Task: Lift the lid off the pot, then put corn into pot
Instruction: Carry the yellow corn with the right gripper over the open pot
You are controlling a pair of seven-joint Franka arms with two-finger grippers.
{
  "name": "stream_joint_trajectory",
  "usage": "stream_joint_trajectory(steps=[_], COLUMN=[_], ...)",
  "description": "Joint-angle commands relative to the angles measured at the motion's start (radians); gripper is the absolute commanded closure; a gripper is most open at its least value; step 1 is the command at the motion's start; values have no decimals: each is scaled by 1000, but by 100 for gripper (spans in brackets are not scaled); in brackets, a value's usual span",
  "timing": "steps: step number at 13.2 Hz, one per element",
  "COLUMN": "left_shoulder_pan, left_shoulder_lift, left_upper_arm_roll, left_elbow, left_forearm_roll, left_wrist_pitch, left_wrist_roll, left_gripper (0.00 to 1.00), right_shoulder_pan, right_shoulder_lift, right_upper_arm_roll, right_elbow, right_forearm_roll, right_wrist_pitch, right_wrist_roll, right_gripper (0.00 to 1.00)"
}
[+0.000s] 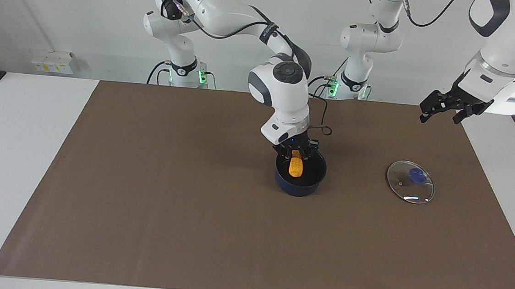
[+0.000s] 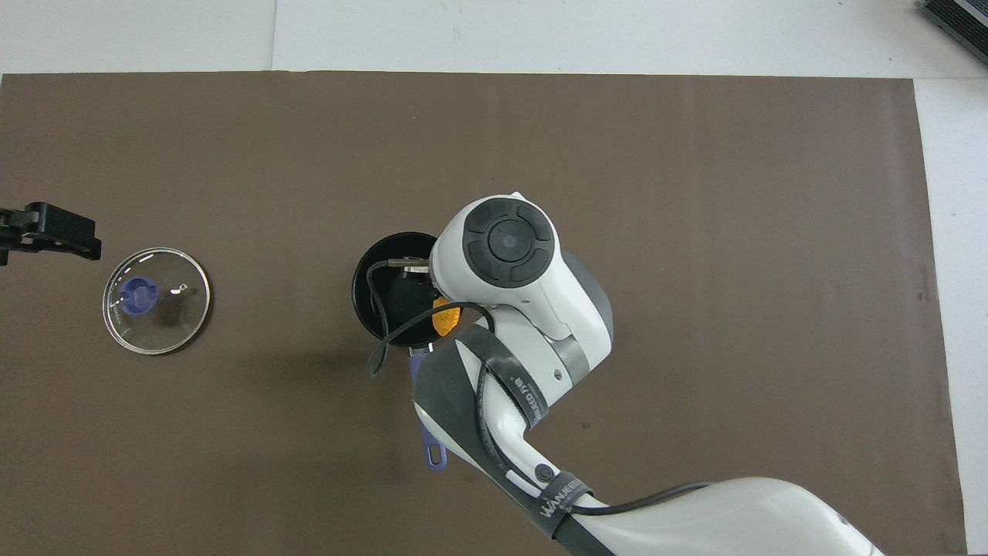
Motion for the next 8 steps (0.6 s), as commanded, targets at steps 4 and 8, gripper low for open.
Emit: stream_joint_trajectory(steps=[4, 8], left_shoulder_pan=[-8, -7], left_shoulder_lift=[1, -5], left_upper_arm_roll=[6, 8], left_elbow=[27, 25], left_forearm_roll=[-16, -16], left_wrist_pitch=[-19, -23], left_wrist_roll=[27, 50], left_gripper=[0, 0], right_shoulder_pan=[12, 3], right_shoulder_lift=[57, 55], right_upper_arm_roll=[3, 3], right_elbow=[31, 2], right_forearm_roll=[-13, -4], right_wrist_pitch=[19, 30], right_wrist_roll=[14, 11], right_gripper=[97, 89])
